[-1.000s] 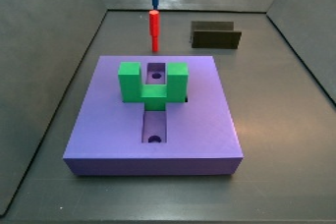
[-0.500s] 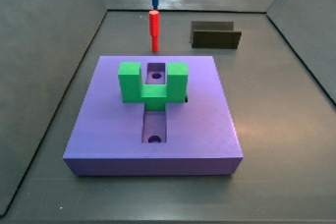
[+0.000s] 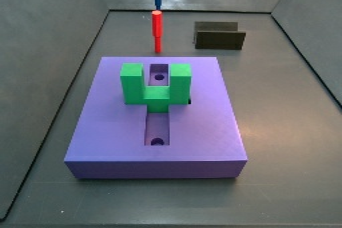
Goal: Pick up the brown object. Move up. Move to above the board. Insert the brown object.
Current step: Insert the brown object.
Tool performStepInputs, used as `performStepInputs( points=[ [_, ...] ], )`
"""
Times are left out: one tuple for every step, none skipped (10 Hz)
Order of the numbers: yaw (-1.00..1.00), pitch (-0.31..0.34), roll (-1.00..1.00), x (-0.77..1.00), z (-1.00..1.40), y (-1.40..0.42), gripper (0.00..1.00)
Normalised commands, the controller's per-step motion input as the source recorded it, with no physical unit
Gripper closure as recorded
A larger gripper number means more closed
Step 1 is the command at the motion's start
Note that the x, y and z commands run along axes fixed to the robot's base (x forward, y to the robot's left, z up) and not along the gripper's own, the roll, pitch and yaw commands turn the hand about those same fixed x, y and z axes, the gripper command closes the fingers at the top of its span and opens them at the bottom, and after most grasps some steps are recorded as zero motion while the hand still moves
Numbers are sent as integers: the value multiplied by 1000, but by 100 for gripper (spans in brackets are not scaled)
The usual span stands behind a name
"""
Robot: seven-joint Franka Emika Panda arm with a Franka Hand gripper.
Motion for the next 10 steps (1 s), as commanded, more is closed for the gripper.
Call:
performStepInputs(
  points=[
    [-989,-123,-140,0,-80,-40,100],
    [-1000,-117,-116,0,-129,-34,100],
    [-1000,-90,-89,0,-169,-14,100],
    [-1000,-44,-44,0,-240,-11,100],
    [-1000,-34,-6,0,-334,-29,100],
    [-1000,0,0,0,-406,-34,100],
    [-1000,0,0,0,-409,-31,100],
    [-1000,0,0,0,-411,-34,100],
    [-1000,0,0,0,-389,-60,100],
    [-971,0,0,0,-329,-180,100]
  ],
)
